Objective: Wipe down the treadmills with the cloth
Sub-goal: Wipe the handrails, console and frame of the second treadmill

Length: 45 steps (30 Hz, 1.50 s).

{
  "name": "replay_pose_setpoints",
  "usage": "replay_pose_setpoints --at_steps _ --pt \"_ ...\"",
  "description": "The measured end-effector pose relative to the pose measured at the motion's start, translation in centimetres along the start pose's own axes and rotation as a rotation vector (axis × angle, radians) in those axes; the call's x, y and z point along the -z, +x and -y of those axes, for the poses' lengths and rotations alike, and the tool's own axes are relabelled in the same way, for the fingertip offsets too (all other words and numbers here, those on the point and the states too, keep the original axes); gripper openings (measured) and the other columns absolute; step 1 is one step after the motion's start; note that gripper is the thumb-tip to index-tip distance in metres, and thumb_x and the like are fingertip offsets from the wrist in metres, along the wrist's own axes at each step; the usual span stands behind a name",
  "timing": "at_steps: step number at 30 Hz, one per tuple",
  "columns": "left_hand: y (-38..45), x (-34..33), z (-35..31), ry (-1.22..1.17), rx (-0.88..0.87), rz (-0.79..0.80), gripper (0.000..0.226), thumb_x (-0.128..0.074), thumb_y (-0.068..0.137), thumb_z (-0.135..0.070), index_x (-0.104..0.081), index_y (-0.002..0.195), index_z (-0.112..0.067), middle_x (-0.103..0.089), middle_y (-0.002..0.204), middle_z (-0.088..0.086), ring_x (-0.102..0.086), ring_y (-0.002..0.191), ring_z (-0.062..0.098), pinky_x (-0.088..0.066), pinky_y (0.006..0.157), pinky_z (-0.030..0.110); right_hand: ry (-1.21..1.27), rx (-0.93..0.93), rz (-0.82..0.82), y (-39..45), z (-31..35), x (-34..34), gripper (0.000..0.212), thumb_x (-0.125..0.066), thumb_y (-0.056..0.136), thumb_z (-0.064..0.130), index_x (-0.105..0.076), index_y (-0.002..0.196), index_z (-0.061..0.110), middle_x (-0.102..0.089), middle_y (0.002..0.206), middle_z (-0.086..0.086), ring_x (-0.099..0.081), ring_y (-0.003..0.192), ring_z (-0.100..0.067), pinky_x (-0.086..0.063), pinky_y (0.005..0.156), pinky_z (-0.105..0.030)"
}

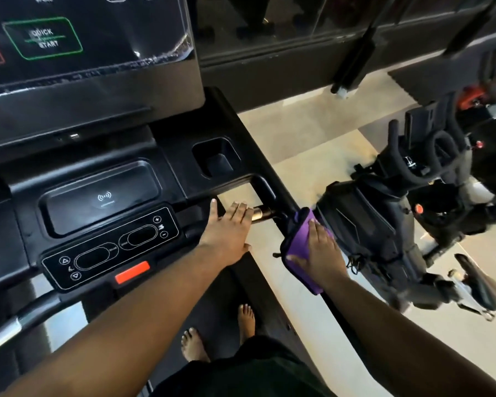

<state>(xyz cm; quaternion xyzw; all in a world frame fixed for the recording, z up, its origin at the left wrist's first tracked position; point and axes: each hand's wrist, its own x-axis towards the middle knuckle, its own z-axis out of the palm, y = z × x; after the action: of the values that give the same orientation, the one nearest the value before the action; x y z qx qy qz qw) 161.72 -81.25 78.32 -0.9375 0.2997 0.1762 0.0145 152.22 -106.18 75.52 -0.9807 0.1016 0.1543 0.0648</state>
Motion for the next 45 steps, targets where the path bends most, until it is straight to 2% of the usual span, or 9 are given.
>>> replay_pose_setpoints --at_steps 4,11,19,23,28,32,35,38,45 --pt "0.3 0.6 -1.0 -0.008 0.017 -0.002 0.091 -0.056 0.098 -0.049 0.001 0.162 -0.017 0.000 0.171 0.007 0.003 0.158 0.022 0.009 0.119 0.069 0.013 -0.067 0.009 2.7 1.4 0.9 0.132 -0.058 0.072 0.089 -0.006 0.161 0.007 -0.023 0.166 -0.017 -0.027 0.152 -0.035 -0.023 0.125 -0.050" --pt "2.1 0.3 -2.2 0.005 0.106 0.066 0.109 -0.060 0.091 -0.060 0.014 0.160 -0.020 0.011 0.171 0.001 0.011 0.157 0.020 0.006 0.120 0.068 0.057 0.100 -0.075 4.5 1.4 0.4 0.110 -0.057 0.087 0.072 0.003 0.162 0.019 -0.016 0.170 -0.011 -0.019 0.156 -0.031 -0.021 0.126 -0.050" --pt "2.6 0.3 -3.2 0.147 0.140 0.098 0.118 -0.060 0.089 -0.064 0.024 0.157 -0.017 0.021 0.169 0.001 0.019 0.155 0.023 0.009 0.118 0.070 -0.363 0.382 -0.099 0.9 0.9 0.2 0.088 -0.048 0.097 0.012 0.013 0.161 0.008 0.010 0.169 -0.022 0.006 0.157 -0.041 -0.014 0.123 -0.064" --pt "1.5 -0.7 -3.2 0.272 0.103 -0.012 0.108 -0.054 0.095 -0.058 0.023 0.157 -0.012 0.021 0.168 0.009 0.017 0.156 0.028 0.006 0.119 0.069 -0.664 0.445 -0.016 0.7 0.9 0.4 0.085 -0.045 0.098 0.020 0.009 0.161 0.002 0.016 0.169 -0.019 0.019 0.155 -0.037 -0.003 0.120 -0.068" --pt "0.8 -1.1 -2.2 0.309 0.019 -0.081 0.095 -0.054 0.100 -0.036 0.015 0.160 -0.013 0.017 0.169 0.013 0.013 0.157 0.030 -0.001 0.121 0.067 -1.027 0.579 0.224 -0.9 -0.2 0.1 0.077 -0.055 0.095 0.045 -0.033 0.157 0.004 -0.009 0.169 -0.024 0.006 0.157 -0.037 0.019 0.114 -0.071" --pt "0.5 -1.2 -1.6 0.293 -0.020 -0.117 0.086 -0.049 0.101 -0.019 0.013 0.160 -0.011 0.012 0.170 0.012 0.007 0.158 0.028 -0.004 0.122 0.066 -1.250 0.486 0.206 3.6 4.1 -0.1 0.117 -0.056 0.083 0.079 -0.011 0.161 0.004 0.002 0.170 -0.022 0.012 0.157 -0.038 0.016 0.114 -0.073" --pt "0.6 -2.1 -1.4 0.326 -0.045 -0.153 0.084 -0.045 0.101 -0.020 0.014 0.159 -0.007 0.011 0.170 0.015 0.004 0.158 0.030 -0.003 0.123 0.063 -1.396 0.470 0.238 3.0 4.5 -1.1 0.100 -0.044 0.095 0.069 -0.007 0.162 0.004 0.003 0.170 -0.022 0.013 0.156 -0.040 0.024 0.106 -0.078" --pt "0.5 -3.0 -1.0 0.321 -0.061 -0.176 0.084 -0.044 0.101 -0.023 0.014 0.159 -0.005 0.009 0.170 0.015 0.002 0.157 0.031 -0.004 0.124 0.061 -1.253 0.546 0.270 -0.4 1.5 -1.3 0.093 -0.046 0.097 0.061 -0.011 0.162 0.005 -0.002 0.171 -0.015 0.009 0.158 -0.030 0.028 0.107 -0.072" --pt "0.3 -2.7 -0.8 0.315 -0.057 -0.169 0.082 -0.039 0.101 -0.031 0.013 0.159 -0.004 0.010 0.169 0.016 0.004 0.157 0.033 -0.005 0.124 0.060 -0.442 0.275 0.117 0.0 0.3 1.9 0.096 -0.058 0.095 0.040 0.012 0.161 0.036 0.016 0.171 0.003 0.004 0.158 -0.030 -0.033 0.112 -0.067"
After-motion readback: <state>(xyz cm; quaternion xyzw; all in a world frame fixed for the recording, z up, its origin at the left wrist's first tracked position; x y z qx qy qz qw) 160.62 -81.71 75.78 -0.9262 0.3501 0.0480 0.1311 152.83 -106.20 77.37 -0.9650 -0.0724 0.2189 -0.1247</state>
